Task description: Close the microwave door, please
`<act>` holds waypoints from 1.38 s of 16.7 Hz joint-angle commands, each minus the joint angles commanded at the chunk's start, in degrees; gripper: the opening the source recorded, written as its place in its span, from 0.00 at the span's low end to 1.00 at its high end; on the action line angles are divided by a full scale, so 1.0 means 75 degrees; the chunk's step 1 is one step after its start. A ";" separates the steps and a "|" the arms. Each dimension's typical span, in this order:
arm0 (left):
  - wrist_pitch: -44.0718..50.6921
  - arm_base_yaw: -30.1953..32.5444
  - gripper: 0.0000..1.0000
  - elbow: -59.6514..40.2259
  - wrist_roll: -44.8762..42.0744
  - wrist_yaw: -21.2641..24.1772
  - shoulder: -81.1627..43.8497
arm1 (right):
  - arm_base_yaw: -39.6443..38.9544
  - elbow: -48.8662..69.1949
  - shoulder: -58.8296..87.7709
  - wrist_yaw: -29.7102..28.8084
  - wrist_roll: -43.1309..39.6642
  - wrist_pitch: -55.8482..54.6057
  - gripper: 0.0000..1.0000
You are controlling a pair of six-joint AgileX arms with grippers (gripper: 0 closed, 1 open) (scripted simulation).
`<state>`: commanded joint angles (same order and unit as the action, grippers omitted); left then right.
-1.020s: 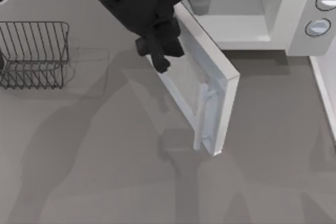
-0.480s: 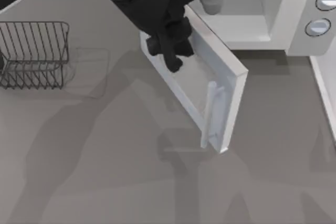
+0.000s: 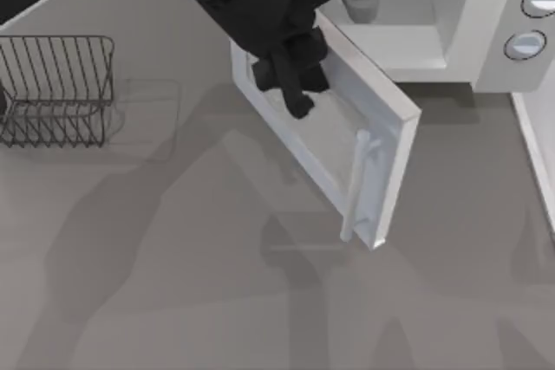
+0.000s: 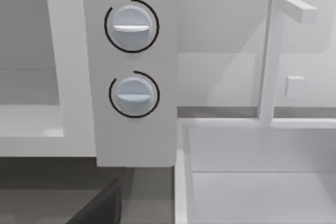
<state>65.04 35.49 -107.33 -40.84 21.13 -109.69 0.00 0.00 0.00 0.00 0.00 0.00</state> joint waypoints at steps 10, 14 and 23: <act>0.0014 0.0205 0.00 -0.0287 0.0224 -0.0076 -0.0217 | 0.0000 0.0000 0.0000 0.0000 0.0000 0.0000 1.00; 0.0269 0.0401 0.00 -0.0289 0.0325 -0.0009 -0.0493 | 0.0000 0.0000 0.0000 0.0000 0.0000 0.0000 1.00; 0.0042 0.0502 0.00 -0.0811 0.0520 -0.0203 -0.0584 | 0.0000 0.0000 0.0000 0.0000 0.0000 0.0000 1.00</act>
<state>65.36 39.26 -113.41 -36.94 19.61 -114.07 0.00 0.00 0.00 0.00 0.00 0.00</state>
